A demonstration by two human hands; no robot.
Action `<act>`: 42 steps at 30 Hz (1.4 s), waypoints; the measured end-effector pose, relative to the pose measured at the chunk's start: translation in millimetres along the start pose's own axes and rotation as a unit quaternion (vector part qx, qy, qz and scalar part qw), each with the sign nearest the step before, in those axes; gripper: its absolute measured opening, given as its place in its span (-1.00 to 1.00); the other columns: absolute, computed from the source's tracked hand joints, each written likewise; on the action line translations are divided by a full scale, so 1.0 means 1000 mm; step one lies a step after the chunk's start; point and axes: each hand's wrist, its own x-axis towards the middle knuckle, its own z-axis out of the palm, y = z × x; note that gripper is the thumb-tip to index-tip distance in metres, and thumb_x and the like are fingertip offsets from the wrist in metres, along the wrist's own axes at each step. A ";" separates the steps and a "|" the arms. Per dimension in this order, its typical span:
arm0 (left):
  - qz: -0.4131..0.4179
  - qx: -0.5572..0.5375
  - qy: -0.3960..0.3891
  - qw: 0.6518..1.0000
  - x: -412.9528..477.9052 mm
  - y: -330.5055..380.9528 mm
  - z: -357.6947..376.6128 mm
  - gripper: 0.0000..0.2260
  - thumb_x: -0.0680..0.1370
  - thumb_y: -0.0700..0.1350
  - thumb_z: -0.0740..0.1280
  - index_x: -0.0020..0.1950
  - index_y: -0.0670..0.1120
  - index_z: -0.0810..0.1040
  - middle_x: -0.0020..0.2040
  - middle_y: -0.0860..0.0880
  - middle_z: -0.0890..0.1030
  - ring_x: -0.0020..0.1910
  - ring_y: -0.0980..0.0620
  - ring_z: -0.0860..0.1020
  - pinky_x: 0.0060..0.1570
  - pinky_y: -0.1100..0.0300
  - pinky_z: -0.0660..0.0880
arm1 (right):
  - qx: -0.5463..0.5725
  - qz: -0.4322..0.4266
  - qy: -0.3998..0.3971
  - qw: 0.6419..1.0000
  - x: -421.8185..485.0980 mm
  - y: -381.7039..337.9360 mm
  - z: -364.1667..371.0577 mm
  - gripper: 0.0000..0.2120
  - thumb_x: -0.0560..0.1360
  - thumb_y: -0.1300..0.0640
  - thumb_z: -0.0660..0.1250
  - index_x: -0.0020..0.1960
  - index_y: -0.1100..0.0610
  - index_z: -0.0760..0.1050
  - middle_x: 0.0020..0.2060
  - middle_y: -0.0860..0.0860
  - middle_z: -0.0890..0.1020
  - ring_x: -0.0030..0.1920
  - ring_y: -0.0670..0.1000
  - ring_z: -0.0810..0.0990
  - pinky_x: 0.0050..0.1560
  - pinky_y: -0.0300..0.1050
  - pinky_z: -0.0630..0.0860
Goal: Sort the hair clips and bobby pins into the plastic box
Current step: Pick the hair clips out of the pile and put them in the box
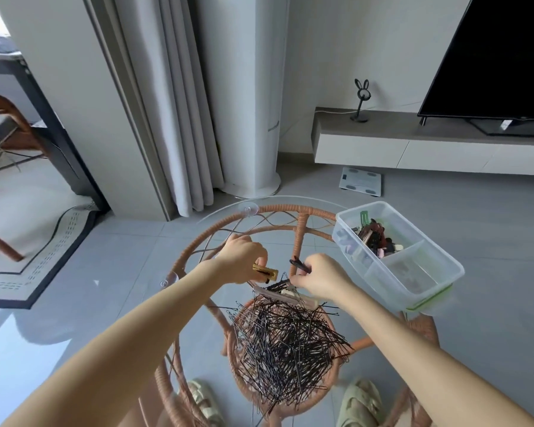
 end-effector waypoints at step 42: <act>-0.048 -0.124 -0.107 0.985 0.002 0.016 -0.038 -0.80 0.51 0.02 0.32 0.10 0.06 0.61 0.20 0.13 0.59 0.27 0.12 0.47 0.34 0.20 0.26 | -0.114 -0.152 -0.029 0.981 -0.019 0.008 -0.024 -0.67 0.43 -0.05 0.36 0.03 0.19 0.54 0.03 0.11 0.64 -0.02 0.10 0.58 -0.08 -0.11 0.45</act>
